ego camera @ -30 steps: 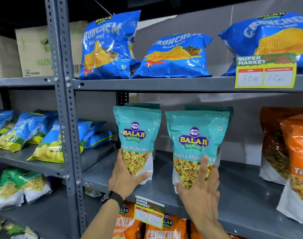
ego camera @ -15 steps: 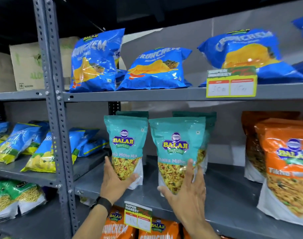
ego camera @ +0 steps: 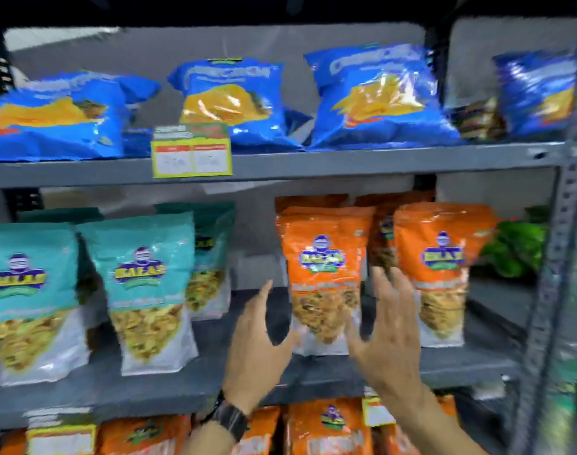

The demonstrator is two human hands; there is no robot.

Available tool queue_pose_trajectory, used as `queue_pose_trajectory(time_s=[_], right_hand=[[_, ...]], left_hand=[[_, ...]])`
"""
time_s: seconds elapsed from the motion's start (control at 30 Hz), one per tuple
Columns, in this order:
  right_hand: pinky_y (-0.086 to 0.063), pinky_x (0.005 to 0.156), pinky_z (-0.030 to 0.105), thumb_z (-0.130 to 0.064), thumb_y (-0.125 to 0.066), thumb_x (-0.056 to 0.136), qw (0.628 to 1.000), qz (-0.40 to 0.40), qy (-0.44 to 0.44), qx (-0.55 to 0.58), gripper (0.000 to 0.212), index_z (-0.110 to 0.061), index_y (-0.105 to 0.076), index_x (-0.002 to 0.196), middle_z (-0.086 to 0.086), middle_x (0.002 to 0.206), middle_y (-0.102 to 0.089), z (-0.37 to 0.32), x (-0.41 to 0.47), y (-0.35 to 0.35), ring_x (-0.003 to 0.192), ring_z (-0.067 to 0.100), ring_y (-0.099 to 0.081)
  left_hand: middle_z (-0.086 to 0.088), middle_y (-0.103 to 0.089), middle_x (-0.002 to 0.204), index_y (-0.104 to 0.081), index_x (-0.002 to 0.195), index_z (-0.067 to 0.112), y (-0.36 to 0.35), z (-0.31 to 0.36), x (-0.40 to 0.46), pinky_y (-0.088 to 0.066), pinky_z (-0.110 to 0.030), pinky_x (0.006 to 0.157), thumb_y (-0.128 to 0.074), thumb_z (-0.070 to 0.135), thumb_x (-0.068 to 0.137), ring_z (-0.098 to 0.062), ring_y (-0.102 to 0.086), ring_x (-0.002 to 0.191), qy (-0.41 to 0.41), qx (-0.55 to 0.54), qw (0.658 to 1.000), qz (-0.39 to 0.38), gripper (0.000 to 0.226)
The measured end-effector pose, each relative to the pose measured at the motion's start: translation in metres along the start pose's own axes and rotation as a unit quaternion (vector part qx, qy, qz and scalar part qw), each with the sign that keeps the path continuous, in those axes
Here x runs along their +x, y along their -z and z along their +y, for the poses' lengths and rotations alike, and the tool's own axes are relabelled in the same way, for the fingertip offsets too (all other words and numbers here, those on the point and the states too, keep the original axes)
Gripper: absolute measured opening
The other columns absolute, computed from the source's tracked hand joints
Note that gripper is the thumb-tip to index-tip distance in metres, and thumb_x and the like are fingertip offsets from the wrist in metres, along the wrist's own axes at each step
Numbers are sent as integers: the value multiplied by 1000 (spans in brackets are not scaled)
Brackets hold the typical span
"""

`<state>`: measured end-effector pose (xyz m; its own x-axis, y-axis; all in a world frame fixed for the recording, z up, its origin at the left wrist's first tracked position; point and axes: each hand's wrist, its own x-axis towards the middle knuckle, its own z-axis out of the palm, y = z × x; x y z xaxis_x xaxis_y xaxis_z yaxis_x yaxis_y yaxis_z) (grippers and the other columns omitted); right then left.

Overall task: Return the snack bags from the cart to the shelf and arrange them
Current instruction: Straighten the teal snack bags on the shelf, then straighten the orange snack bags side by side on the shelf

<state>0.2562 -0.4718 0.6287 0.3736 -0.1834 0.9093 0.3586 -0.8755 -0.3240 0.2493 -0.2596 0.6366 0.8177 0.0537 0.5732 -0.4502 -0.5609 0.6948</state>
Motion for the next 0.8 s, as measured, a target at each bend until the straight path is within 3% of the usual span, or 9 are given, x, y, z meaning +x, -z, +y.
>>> queue_pose_trajectory(time_s=[0.07, 0.1, 0.2, 0.27, 0.37, 0.47, 0.63, 0.8], right_hand=[[-32, 114, 68, -42, -83, 73, 994, 6, -80, -68, 107, -9, -26, 157, 22, 159, -29, 46, 12, 18, 146, 45, -31], [-34, 112, 67, -49, -86, 66, 988, -9, -125, -90, 120, -9, -20, 158, 26, 158, -26, 69, 17, 26, 144, 47, -30], [-34, 110, 66, -62, -89, 54, 965, -97, -237, -57, 145, -19, -2, 161, 34, 156, -22, 123, 25, 39, 145, 51, -25], [-37, 108, 64, -59, -92, 51, 947, -154, -281, 28, 152, -28, 8, 161, 33, 158, -18, 143, 28, 47, 146, 52, -25], [-42, 107, 57, -57, -94, 48, 922, -203, -301, 134, 157, -35, 16, 159, 25, 163, -22, 158, 30, 49, 147, 44, -34], [-44, 110, 52, -59, -90, 42, 915, -211, -297, 172, 157, -39, 16, 158, 14, 164, -32, 169, 31, 46, 146, 35, -41], [-38, 117, 52, -56, -96, 40, 896, -241, -292, 232, 159, -48, 16, 154, 2, 166, -24, 187, 34, 42, 150, 27, -33], [-47, 106, 42, -38, -99, 46, 896, -244, -266, 260, 144, -48, -4, 153, -6, 150, -42, 195, 47, 39, 133, 19, -49]], left_hand=[[26, -21, 159, 1, 163, 44, -30, 7, 18, -30, -34, 122, -87, 48, 74, 0, -24, 149, 67, -91, 991, -79, 125], [25, -25, 158, 5, 162, 43, -41, 8, 25, -35, -35, 119, -90, 39, 74, -4, -30, 148, 94, -133, 981, -108, 130], [14, -55, 144, -9, 156, 37, -68, 4, 38, -48, -19, 93, -92, 18, 74, -9, -58, 130, 117, -169, 970, -132, 118], [7, -56, 143, -12, 154, 33, -83, 7, 38, -48, -21, 94, -91, 17, 75, -5, -58, 125, 116, -160, 973, -117, 114], [6, -54, 144, -10, 154, 32, -101, 17, 37, -45, -36, 106, -91, 19, 76, -15, -56, 130, 113, -161, 974, -113, 113], [12, -54, 142, -6, 156, 35, -115, 27, 35, -44, -36, 106, -91, 20, 76, -12, -55, 130, 110, -163, 974, -114, 117], [22, -48, 137, -9, 150, 42, -116, 24, 30, -46, -15, 92, -92, 17, 73, 2, -52, 123, 127, -178, 969, -118, 115], [25, -52, 128, -24, 141, 39, -108, 20, 26, -46, 0, 76, -89, 20, 76, 9, -50, 117, 144, -156, 966, -144, 93]])
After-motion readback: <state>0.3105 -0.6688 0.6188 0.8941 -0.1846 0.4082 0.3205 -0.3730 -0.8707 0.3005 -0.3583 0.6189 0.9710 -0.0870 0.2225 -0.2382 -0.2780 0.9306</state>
